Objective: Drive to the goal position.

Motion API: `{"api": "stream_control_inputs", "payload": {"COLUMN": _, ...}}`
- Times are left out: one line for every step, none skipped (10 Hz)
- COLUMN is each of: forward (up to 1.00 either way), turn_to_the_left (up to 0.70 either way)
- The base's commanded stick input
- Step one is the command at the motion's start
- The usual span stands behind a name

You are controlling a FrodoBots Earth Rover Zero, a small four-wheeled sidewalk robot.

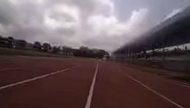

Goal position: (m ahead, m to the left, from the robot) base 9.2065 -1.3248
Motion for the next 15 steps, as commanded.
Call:
{"api": "stream_control_inputs", "payload": {"forward": 0.70, "turn_to_the_left": 0.00}}
{"api": "stream_control_inputs", "payload": {"forward": 0.70, "turn_to_the_left": 0.00}}
{"api": "stream_control_inputs", "payload": {"forward": 0.70, "turn_to_the_left": 0.00}}
{"api": "stream_control_inputs", "payload": {"forward": 0.70, "turn_to_the_left": 0.00}}
{"api": "stream_control_inputs", "payload": {"forward": 0.70, "turn_to_the_left": 0.00}}
{"api": "stream_control_inputs", "payload": {"forward": 0.70, "turn_to_the_left": 0.00}}
{"api": "stream_control_inputs", "payload": {"forward": 0.70, "turn_to_the_left": 0.00}}
{"api": "stream_control_inputs", "payload": {"forward": 0.70, "turn_to_the_left": 0.00}}
{"api": "stream_control_inputs", "payload": {"forward": 0.70, "turn_to_the_left": 0.00}}
{"api": "stream_control_inputs", "payload": {"forward": 0.70, "turn_to_the_left": 0.00}}
{"api": "stream_control_inputs", "payload": {"forward": 0.70, "turn_to_the_left": -0.03}}
{"api": "stream_control_inputs", "payload": {"forward": 0.70, "turn_to_the_left": -0.16}}
{"api": "stream_control_inputs", "payload": {"forward": 0.70, "turn_to_the_left": -0.29}}
{"api": "stream_control_inputs", "payload": {"forward": 0.70, "turn_to_the_left": -0.35}}
{"api": "stream_control_inputs", "payload": {"forward": 0.70, "turn_to_the_left": -0.35}}
